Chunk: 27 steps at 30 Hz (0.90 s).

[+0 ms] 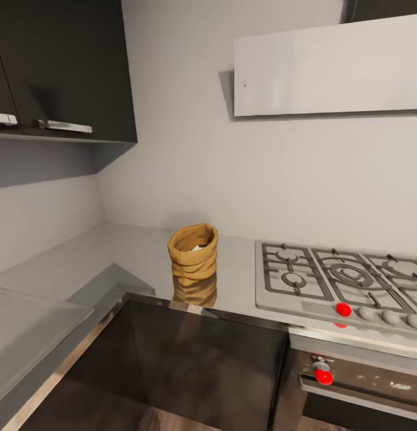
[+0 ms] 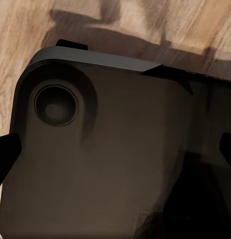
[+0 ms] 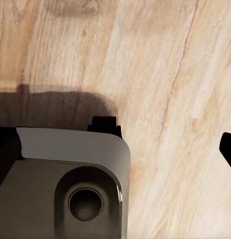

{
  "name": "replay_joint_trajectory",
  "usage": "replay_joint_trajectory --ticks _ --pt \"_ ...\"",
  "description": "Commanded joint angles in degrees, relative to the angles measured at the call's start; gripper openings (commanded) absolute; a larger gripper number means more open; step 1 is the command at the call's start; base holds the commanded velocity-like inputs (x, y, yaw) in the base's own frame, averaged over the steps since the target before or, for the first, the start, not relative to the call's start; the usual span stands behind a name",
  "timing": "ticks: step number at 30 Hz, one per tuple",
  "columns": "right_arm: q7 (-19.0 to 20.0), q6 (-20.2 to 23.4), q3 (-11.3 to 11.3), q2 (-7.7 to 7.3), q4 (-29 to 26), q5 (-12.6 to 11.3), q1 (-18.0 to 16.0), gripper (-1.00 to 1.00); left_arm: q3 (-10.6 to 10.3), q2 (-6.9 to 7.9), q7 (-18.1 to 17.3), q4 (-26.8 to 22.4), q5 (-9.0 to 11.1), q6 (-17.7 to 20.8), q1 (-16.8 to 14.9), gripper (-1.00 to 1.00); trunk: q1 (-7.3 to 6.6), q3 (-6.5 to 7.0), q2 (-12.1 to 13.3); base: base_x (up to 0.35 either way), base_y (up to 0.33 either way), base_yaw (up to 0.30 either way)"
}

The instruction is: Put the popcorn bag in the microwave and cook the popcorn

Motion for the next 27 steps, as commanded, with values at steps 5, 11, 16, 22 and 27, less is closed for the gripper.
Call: replay_joint_trajectory --ticks 5,11,16,22,27 --pt "0.1 -0.3 -0.5 -0.03 0.2 0.5 -0.1 1.00 0.0 -0.01 -0.1 -0.1 0.4 -0.1 0.0 1.00 0.00 -0.05 0.0 0.000 0.002 -0.237" --pt "0.1 -0.3 -0.5 -0.03 0.2 0.5 -0.1 1.00 0.1 -0.01 0.1 -0.1 0.5 -0.2 0.0 1.00 0.00 -0.05 0.0 0.000 0.000 -0.241" --pt "0.1 -0.3 -0.5 -0.03 0.2 0.5 -0.1 1.00 0.2 -0.07 0.5 -0.2 0.6 -0.3 0.0 1.00 0.00 -0.05 0.0 0.000 0.000 -0.240" --pt "0.3 -0.1 -0.3 0.93 0.2 1.4 -0.1 1.00 0.3 -0.18 0.9 -0.2 3.5 -0.6 0.0 1.00 0.00 -0.05 0.0 0.000 0.000 -0.068" --pt "0.2 -0.4 -0.3 1.91 0.2 8.2 -0.1 1.00 0.3 -0.13 0.9 -0.1 5.1 -0.6 0.0 1.00 0.00 -0.05 0.0 0.000 0.000 -0.002"
